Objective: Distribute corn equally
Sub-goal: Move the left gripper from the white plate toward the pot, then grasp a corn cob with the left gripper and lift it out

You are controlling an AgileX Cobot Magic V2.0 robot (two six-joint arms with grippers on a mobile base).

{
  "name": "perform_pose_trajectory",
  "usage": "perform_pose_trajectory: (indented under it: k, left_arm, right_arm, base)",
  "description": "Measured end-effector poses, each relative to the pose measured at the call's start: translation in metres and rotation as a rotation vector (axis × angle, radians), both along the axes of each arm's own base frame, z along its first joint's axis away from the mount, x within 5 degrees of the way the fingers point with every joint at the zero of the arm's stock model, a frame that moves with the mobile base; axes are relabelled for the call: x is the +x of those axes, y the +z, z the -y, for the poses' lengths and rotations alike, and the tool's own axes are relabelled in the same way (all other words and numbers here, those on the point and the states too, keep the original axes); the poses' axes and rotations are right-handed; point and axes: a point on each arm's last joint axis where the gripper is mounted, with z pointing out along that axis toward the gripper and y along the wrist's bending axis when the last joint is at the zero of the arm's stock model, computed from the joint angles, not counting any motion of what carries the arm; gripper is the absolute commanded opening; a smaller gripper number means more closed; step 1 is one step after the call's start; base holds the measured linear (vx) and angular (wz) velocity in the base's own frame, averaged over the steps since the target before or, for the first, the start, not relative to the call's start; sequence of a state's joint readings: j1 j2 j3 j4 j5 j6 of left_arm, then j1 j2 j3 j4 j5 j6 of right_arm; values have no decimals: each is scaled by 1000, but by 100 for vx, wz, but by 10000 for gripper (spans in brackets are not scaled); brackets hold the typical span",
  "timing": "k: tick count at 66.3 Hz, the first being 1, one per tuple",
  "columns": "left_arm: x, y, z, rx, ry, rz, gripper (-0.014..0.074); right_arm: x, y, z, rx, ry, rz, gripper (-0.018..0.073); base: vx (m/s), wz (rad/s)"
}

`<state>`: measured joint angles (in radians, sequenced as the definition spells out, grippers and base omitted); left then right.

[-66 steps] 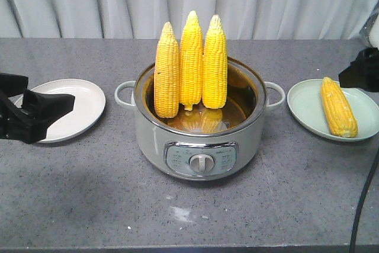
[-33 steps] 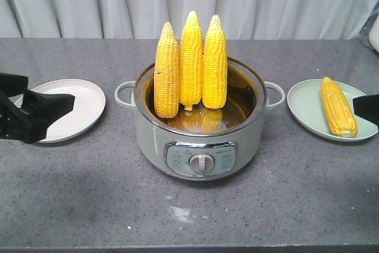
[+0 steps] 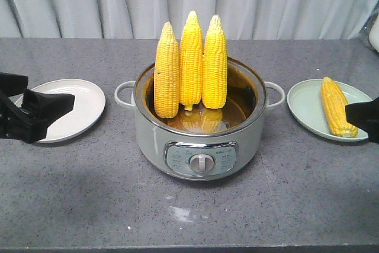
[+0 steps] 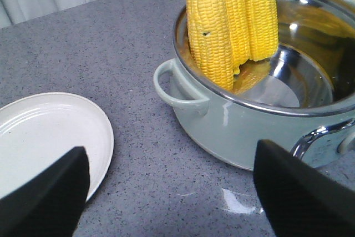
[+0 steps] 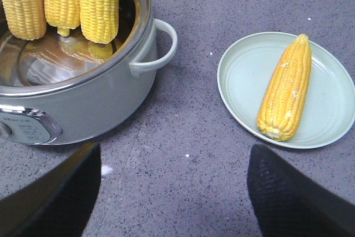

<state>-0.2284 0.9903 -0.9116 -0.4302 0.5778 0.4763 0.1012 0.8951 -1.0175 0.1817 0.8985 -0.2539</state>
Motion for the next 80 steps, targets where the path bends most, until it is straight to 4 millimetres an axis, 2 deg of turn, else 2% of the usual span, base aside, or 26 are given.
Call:
perform_pose_trajectory:
  k: [10, 22, 30, 48, 63, 80]
  left_arm:
    - [1, 0, 2, -36, 2, -10, 587]
    - [18, -8, 10, -99, -7, -54, 587]
    - [35, -7, 20, -111, -64, -103, 587]
    - [85, 5, 37, -117, -137, -86, 587]
    - [127, -1, 51, -108, -174, -129, 587]
    - [159, -9, 72, -103, -238, -154, 587]
  right_arm:
    - [0, 0, -1, 9, 1, -1, 524]
    - [0, 0, -1, 9, 1, -1, 524]
    - [0, 0, -1, 10, 0, -1, 524]
    - [0, 0, -1, 11, 0, -2, 524]
    - [0, 0, -1, 11, 0, -2, 524]
    - [0, 0, -1, 11, 0, -2, 524]
  base:
    - [0, 0]
    - [0, 0]
    - [0, 0]
    - [0, 0]
    - [0, 0]
    - [0, 0]
